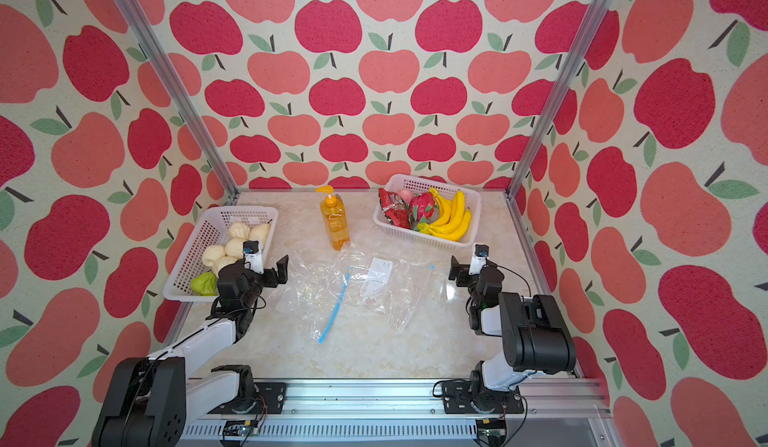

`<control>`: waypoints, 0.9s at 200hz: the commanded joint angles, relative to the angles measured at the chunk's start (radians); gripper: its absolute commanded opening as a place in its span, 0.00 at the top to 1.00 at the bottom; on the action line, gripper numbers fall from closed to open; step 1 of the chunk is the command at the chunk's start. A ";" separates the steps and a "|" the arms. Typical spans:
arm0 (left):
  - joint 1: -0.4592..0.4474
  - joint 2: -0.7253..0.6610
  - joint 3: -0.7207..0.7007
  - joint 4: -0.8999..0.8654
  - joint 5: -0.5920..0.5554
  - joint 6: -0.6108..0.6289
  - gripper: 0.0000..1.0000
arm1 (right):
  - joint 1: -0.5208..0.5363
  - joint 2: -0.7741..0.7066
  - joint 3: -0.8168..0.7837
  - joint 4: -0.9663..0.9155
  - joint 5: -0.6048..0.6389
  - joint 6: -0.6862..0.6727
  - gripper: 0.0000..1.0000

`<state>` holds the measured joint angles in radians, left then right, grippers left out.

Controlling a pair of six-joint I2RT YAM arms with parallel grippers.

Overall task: Open the zip-top bag and take out the pear
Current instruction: Reset both arms

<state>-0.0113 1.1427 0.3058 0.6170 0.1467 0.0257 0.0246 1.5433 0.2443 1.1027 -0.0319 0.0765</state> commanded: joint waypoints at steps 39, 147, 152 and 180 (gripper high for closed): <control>-0.013 0.195 0.052 0.121 0.000 0.079 0.02 | 0.006 0.003 0.025 0.005 -0.014 -0.025 0.03; -0.006 0.424 0.107 0.209 -0.038 0.069 0.02 | 0.005 0.008 0.090 -0.116 -0.011 -0.026 0.01; -0.007 0.425 0.106 0.214 -0.039 0.071 0.02 | 0.006 0.008 0.092 -0.115 -0.011 -0.025 0.01; -0.038 0.425 0.095 0.240 -0.132 0.073 0.02 | 0.006 0.009 0.093 -0.116 -0.011 -0.026 0.01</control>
<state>-0.0265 1.5326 0.4213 0.9257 0.1028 0.1215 0.0242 1.5433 0.3191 1.0119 -0.0433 0.0696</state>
